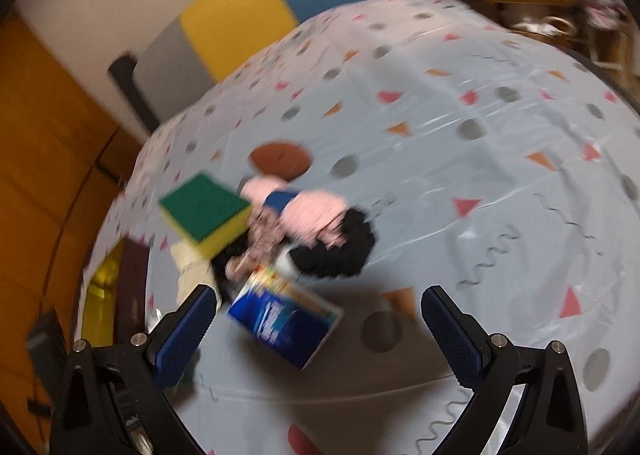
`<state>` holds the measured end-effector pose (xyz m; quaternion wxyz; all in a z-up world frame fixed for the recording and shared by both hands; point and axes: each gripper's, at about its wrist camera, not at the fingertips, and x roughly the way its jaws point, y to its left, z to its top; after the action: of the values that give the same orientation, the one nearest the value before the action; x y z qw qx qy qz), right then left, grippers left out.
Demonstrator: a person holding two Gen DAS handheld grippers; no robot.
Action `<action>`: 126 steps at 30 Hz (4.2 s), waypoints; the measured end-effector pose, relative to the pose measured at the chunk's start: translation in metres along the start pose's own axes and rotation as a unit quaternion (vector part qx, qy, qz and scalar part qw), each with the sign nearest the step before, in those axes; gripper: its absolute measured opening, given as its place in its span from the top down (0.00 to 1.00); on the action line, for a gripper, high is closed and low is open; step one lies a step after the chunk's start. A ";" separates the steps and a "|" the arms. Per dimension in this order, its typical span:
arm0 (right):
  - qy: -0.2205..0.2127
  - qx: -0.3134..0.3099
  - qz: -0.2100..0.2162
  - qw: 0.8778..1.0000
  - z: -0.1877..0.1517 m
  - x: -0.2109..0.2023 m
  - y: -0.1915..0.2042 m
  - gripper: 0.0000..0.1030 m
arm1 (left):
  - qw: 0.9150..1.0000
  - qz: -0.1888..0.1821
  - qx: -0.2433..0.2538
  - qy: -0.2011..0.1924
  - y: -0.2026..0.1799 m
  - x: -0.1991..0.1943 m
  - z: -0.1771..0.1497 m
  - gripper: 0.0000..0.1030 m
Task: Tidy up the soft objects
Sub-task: 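Drop the bottle in the tray with left gripper while right gripper grasps tissue pack, then carry the blue tissue pack into the gold tray and open the right gripper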
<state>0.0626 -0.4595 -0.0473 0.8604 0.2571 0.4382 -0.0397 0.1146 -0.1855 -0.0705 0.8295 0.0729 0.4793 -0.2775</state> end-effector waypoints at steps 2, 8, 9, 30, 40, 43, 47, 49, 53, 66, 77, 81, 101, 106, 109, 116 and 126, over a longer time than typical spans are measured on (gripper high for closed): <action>0.022 -0.035 -0.002 0.999 -0.004 0.011 0.013 0.00 | 1.000 -0.013 -0.006 -0.008 -0.001 -0.005 0.001 0.50; 0.059 -0.119 -0.030 0.991 -0.016 0.035 0.041 0.00 | 0.999 -0.034 -0.008 -0.019 -0.005 -0.019 -0.005 0.49; 0.059 -0.134 -0.035 0.989 -0.018 0.037 0.044 0.00 | 0.999 -0.038 -0.007 -0.020 -0.006 -0.021 -0.006 0.49; 0.064 -0.208 -0.067 0.974 -0.022 0.060 0.063 0.40 | 0.990 -0.090 -0.065 -0.090 0.034 -0.106 -0.013 0.49; 0.065 -0.206 -0.068 0.974 -0.022 0.060 0.061 0.40 | 0.984 0.008 -0.154 -0.093 0.146 -0.115 -0.023 0.48; 0.063 -0.209 -0.071 0.973 -0.023 0.060 0.063 0.40 | 0.981 0.038 -0.178 -0.074 0.179 -0.101 -0.020 0.48; 0.061 -0.212 -0.074 0.973 -0.024 0.061 0.063 0.40 | 0.977 0.056 -0.203 -0.044 0.213 -0.074 -0.003 0.48; 0.060 -0.212 -0.074 0.973 -0.023 0.061 0.063 0.40 | 0.974 0.064 -0.214 -0.035 0.224 -0.062 0.006 0.48; 0.060 -0.216 -0.076 0.971 -0.024 0.061 0.064 0.40 | 0.973 0.072 -0.217 -0.022 0.235 -0.041 0.025 0.47; 0.059 -0.217 -0.077 0.971 -0.024 0.062 0.064 0.39 | 0.976 0.104 -0.186 -0.040 0.226 -0.034 0.043 0.34; 0.057 -0.208 -0.071 0.974 -0.022 0.062 0.063 0.37 | 0.971 0.104 -0.193 -0.093 0.189 -0.103 -0.023 0.28; 0.057 -0.212 -0.074 0.973 -0.023 0.063 0.063 0.38 | 0.973 0.102 -0.183 -0.093 0.169 -0.110 -0.049 0.28; 0.080 -0.270 -0.049 0.958 -0.072 0.052 0.106 0.43 | 0.977 0.088 -0.172 -0.092 0.137 -0.128 -0.095 0.28; 0.103 -0.278 -0.053 0.954 -0.072 0.068 0.110 0.26 | 0.976 0.085 -0.178 -0.093 0.140 -0.131 -0.102 0.28; 0.105 -0.276 -0.054 0.954 -0.071 0.072 0.110 0.40 | 0.975 0.092 -0.178 -0.097 0.142 -0.134 -0.104 0.28; 0.096 -0.277 -0.078 0.953 -0.082 0.073 0.122 0.45 | 0.971 0.130 -0.173 -0.101 0.144 -0.142 -0.108 0.28; 0.059 -0.268 0.032 0.961 -0.088 0.045 0.194 0.45 | 0.968 0.138 -0.184 -0.098 0.151 -0.144 -0.113 0.28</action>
<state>0.0822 -0.2426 -0.0459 0.8714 0.0331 0.4741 0.1215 0.0540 0.0407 -0.0318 0.9017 -0.0436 0.4240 -0.0732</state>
